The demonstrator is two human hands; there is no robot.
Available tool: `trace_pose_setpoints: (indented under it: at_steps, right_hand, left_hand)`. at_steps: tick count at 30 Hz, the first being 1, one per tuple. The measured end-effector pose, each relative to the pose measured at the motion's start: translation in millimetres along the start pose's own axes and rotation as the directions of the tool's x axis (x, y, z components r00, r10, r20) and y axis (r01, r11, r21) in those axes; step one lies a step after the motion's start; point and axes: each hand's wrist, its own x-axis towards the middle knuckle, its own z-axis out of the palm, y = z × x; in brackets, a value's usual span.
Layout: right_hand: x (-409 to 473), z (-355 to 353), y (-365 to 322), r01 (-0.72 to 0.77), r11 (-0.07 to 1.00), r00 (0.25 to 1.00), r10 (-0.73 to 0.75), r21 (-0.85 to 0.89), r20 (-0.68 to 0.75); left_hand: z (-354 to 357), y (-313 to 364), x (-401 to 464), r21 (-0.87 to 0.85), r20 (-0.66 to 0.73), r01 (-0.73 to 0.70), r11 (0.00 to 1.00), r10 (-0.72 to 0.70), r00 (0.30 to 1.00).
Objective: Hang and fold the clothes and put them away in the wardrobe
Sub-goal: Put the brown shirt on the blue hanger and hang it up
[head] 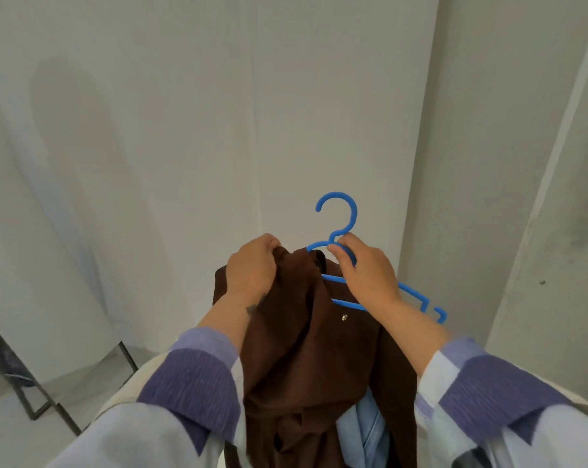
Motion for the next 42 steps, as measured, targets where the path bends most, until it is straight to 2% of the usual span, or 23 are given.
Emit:
trace_pose_setpoints:
  at_steps: [4,8,11,12,14,16,17,19,21,23,30,35,36,37,39,40,41,42]
  right_hand:
    - [3,0,-14,-0.006,0.998,1.0,0.005,0.058,0.019]
    - [11,-10,-24,0.016,0.993,0.999,-0.021,0.115,0.037]
    - [14,-10,-33,0.029,0.984,0.999,-0.033,0.176,0.021]
    - [12,-8,-33,0.051,0.985,0.998,-0.046,0.167,-0.033]
    - [-2,0,-27,0.08,0.997,0.974,-0.076,0.013,-0.213]
    - [-24,10,-18,-0.004,0.987,0.943,-0.049,-0.161,-0.328]
    - [-36,17,-14,-0.053,0.98,0.949,-0.009,-0.19,-0.315]
    - [-51,33,-8,-0.17,0.982,0.97,0.151,-0.087,-0.192]
    - [-55,48,-10,-0.368,0.926,0.927,0.372,0.086,-0.044]
    - [-53,59,-15,-0.51,0.848,0.858,0.514,0.144,0.016]
    - [-39,75,-18,-0.666,0.723,0.745,0.655,0.181,0.125]
    - [-33,49,-2,-0.679,0.71,0.734,0.65,0.188,0.196]
    - [-31,42,3,-0.712,0.676,0.701,0.675,0.188,0.229]
    - [-29,32,8,-0.77,0.597,0.638,0.721,0.225,0.272]
    - [-25,8,17,-0.864,0.316,0.472,0.78,0.393,0.41]
    - [-25,-5,20,-0.863,0.178,0.418,0.776,0.472,0.472]
    - [-26,-22,21,-0.845,0.08,0.396,0.758,0.529,0.518]
    - [-26,-37,24,-0.809,0.016,0.404,0.741,0.588,0.537]
  left_hand:
    - [-7,27,-4,-0.056,-0.042,-0.13,0.99,0.127,0.991]
    - [-21,23,-10,0.109,0.087,-0.263,0.959,0.254,0.963]
    - [-27,15,-13,0.196,0.093,-0.242,0.95,0.228,0.969]
    - [-28,12,-13,0.202,0.068,-0.209,0.957,0.199,0.978]
    - [-30,8,-14,0.211,-0.011,-0.134,0.968,0.14,0.99]
    - [-33,4,-15,0.221,-0.083,-0.078,0.972,0.099,0.992]
    - [-34,3,-17,0.222,-0.095,-0.062,0.973,0.085,0.992]
    - [-35,2,-19,0.211,-0.1,-0.052,0.976,0.074,0.992]
    - [-35,3,-21,0.193,-0.109,-0.064,0.979,0.086,0.99]
    - [-35,4,-22,0.174,-0.114,-0.074,0.982,0.095,0.989]
    - [-37,9,-25,0.125,-0.156,-0.118,0.985,0.137,0.978]
    - [-38,5,-22,0.144,-0.205,-0.089,0.986,0.118,0.972]
    - [-37,6,-21,0.142,-0.209,-0.091,0.986,0.12,0.971]
    - [-34,9,-20,0.138,-0.212,-0.097,0.986,0.125,0.969]
    - [-28,19,-18,0.124,-0.22,-0.121,0.985,0.146,0.965]
    - [-25,26,-18,0.11,-0.223,-0.137,0.985,0.158,0.962]
    - [-22,33,-17,0.094,-0.223,-0.153,0.984,0.17,0.96]
    - [-20,41,-16,0.075,-0.221,-0.171,0.982,0.183,0.958]
